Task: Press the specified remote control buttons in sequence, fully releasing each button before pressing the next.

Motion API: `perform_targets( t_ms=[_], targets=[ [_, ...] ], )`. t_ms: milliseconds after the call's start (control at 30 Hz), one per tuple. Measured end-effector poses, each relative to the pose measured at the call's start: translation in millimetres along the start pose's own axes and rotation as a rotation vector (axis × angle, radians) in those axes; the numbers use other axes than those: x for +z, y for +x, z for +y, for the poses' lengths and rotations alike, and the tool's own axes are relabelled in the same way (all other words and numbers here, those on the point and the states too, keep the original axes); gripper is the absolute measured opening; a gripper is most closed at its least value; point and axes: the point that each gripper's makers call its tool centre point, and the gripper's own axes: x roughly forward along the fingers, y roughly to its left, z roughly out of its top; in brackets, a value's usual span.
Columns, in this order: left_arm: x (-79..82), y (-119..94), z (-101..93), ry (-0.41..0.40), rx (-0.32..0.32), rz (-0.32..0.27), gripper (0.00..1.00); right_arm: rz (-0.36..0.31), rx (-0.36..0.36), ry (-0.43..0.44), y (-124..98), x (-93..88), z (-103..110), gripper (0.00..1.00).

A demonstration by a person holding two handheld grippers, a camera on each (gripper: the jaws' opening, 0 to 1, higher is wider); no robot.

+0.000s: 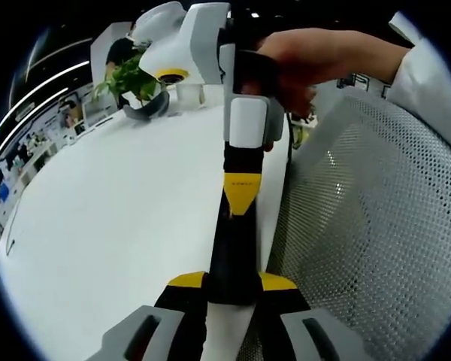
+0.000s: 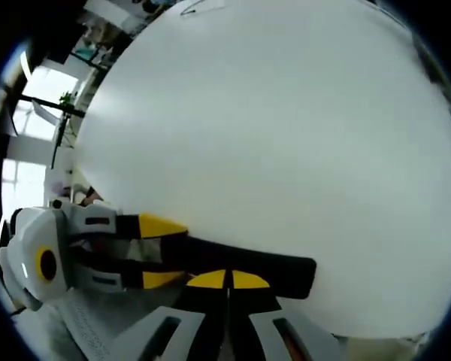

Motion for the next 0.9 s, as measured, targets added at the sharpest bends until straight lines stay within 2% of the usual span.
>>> perform_targets(
  t_ms=[233,700,900],
  targets=[
    [-0.1,0.6,-0.5,0.005,0.0,0.003,0.23,0.016,0.013,0.009,-0.3,-4.4,1.4,0.0],
    [-1.0,0.1,0.0,0.001,0.002,0.001,0.24,0.032,-0.006,-0.021,2.7,-6.6,2.0,0.0],
    [-0.9,0.5,-0.2,-0.005,0.001,-0.003,0.25,0.009,-0.049,-0.1,3.4,-8.3,3.3,0.0]
  ],
)
